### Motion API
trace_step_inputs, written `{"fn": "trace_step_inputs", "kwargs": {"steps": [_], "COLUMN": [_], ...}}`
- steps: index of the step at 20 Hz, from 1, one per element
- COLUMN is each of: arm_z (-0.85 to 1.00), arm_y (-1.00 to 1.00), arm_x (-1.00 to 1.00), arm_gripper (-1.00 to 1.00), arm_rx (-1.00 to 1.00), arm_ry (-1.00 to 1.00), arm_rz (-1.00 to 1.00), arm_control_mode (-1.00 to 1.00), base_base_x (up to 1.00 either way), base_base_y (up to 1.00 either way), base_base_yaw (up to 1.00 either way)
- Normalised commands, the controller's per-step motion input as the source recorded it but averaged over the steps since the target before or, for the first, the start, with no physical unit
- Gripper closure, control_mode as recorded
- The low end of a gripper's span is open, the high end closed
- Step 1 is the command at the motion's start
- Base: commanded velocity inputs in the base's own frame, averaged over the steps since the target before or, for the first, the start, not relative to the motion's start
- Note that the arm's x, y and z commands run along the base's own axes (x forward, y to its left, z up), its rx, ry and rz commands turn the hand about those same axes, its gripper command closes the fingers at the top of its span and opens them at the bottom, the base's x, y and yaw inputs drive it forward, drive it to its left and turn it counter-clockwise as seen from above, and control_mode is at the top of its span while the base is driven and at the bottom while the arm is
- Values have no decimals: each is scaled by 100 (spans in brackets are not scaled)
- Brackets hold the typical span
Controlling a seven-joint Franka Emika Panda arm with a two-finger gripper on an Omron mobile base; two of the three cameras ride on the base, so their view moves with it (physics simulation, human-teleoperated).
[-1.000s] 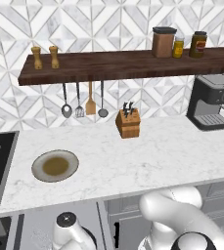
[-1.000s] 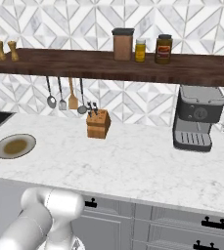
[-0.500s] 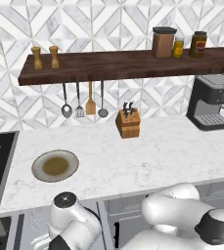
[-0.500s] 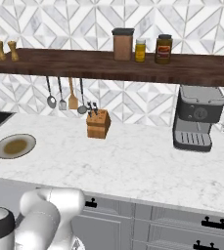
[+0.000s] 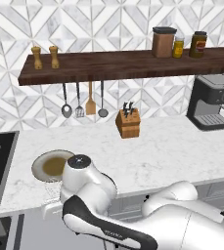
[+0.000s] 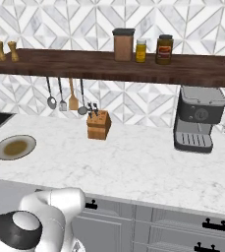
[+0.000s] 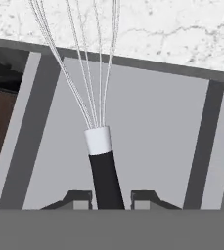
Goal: Pick the whisk from the drawer and place it on the counter.
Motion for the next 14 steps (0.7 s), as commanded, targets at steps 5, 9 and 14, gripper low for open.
{"fn": "trace_step_inputs", "kwargs": {"steps": [5,9,14], "arm_z": [49,27,11], "arm_y": [-89,-100,-97], "arm_x": [100,100,100], "arm_gripper": [100,100,100], "arm_rx": [0,0,0], "arm_ry": [0,0,2], "arm_rz": [-30,-32,-34], "arm_control_mode": [-100,-100,-100], "base_base_x": [0,0,0], "base_base_y": [0,0,0], "base_base_yaw": [0,0,0]}}
